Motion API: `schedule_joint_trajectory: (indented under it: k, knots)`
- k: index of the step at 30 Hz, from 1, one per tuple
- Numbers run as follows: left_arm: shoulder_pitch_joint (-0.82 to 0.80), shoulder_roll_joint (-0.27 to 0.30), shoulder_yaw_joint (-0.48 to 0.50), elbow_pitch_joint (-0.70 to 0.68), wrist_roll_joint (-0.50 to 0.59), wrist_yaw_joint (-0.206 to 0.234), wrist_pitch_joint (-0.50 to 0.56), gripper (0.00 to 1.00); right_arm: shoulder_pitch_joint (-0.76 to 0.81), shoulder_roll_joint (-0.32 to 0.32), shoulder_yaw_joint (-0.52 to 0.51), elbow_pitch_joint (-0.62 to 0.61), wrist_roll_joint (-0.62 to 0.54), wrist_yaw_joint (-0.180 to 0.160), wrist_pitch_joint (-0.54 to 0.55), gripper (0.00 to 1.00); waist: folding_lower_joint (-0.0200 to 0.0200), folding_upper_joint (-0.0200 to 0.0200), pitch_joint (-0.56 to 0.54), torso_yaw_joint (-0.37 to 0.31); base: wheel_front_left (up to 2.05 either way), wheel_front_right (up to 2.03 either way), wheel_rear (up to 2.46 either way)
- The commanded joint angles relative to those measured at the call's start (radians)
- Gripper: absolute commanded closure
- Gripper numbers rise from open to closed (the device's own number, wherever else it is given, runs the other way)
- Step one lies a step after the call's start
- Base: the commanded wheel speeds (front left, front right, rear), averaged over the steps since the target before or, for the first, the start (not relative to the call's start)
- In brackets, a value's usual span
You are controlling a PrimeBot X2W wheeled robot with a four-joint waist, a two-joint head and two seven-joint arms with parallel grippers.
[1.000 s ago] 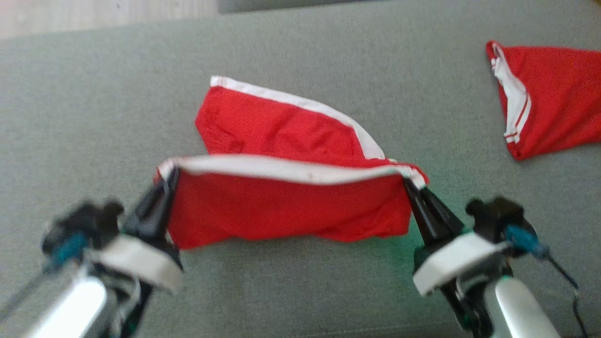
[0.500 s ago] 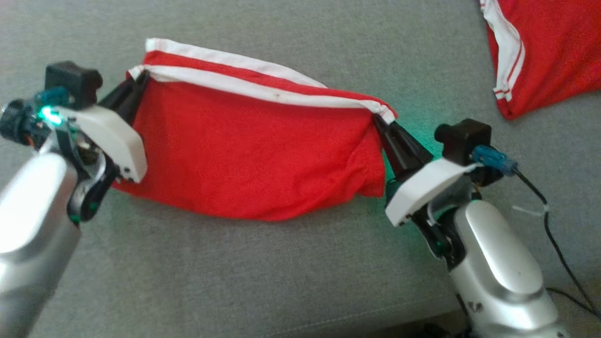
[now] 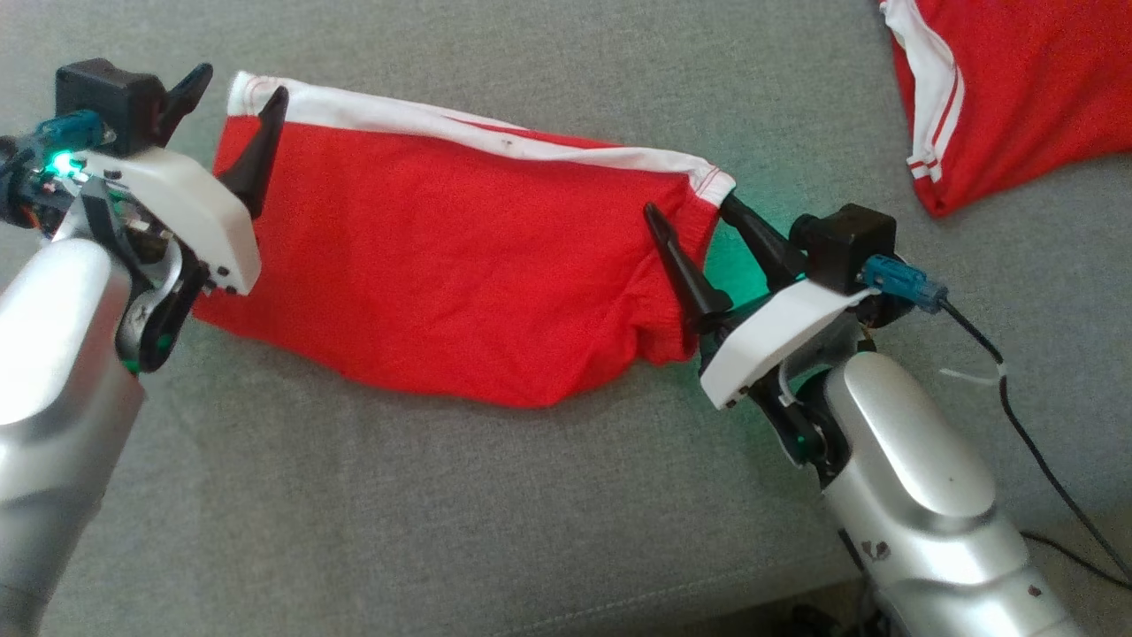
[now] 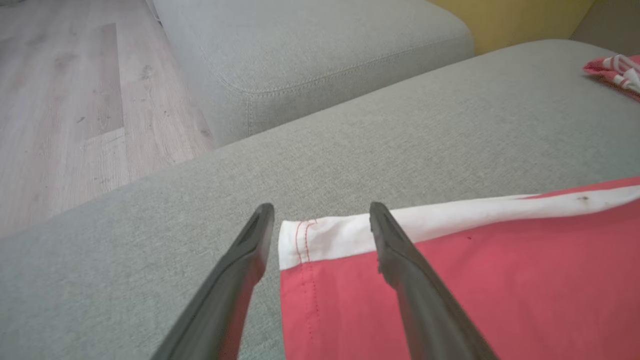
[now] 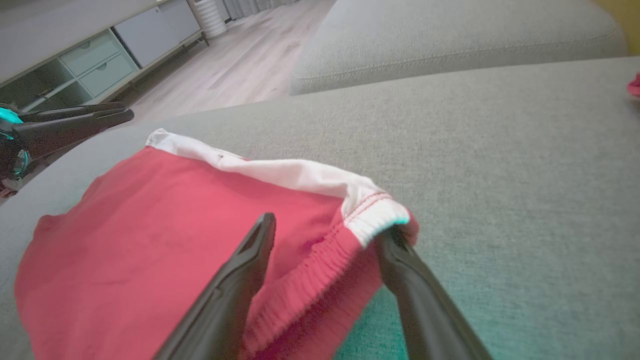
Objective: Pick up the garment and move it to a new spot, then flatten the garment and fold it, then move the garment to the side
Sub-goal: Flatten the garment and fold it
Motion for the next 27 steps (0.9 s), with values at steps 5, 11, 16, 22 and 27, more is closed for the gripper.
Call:
schedule_joint_trajectory:
  k: [5, 11, 16, 22, 27]
  knots:
    - [-0.007, 0.033, 0.052, -0.045, -0.005, 0.005, -0.068, 0.00, 0.029, 0.014, -0.008, -0.042, -0.008, 0.003, -0.036, 0.00, 0.0000, 0.0000, -0.053, 0.016, 0.00, 0.00, 0.00]
    - [0.101, 0.038, 0.059, -0.092, -0.040, 0.027, -0.094, 0.00, 0.108, 0.014, -0.069, -0.095, -0.059, 0.003, -0.031, 0.00, 0.0000, 0.0000, -0.113, 0.032, 0.00, 0.00, 0.00]
    - [0.187, 0.024, 0.061, -0.109, -0.074, 0.053, -0.101, 0.00, 0.171, 0.014, -0.119, -0.152, -0.097, 0.003, -0.011, 0.00, 0.0000, 0.0000, -0.133, 0.036, 0.00, 0.00, 0.00]
    - [0.273, -0.007, 0.061, -0.091, -0.097, 0.089, -0.136, 0.00, 0.249, 0.014, -0.194, -0.261, -0.144, 0.003, 0.014, 0.00, 0.0000, 0.0000, -0.131, 0.026, 0.00, 0.00, 0.00]
    - [0.284, -0.029, 0.064, -0.049, -0.103, 0.109, -0.158, 0.00, 0.299, 0.014, -0.237, -0.361, -0.158, 0.003, 0.032, 0.00, 0.0000, 0.0000, -0.115, 0.012, 0.00, 0.00, 0.00]
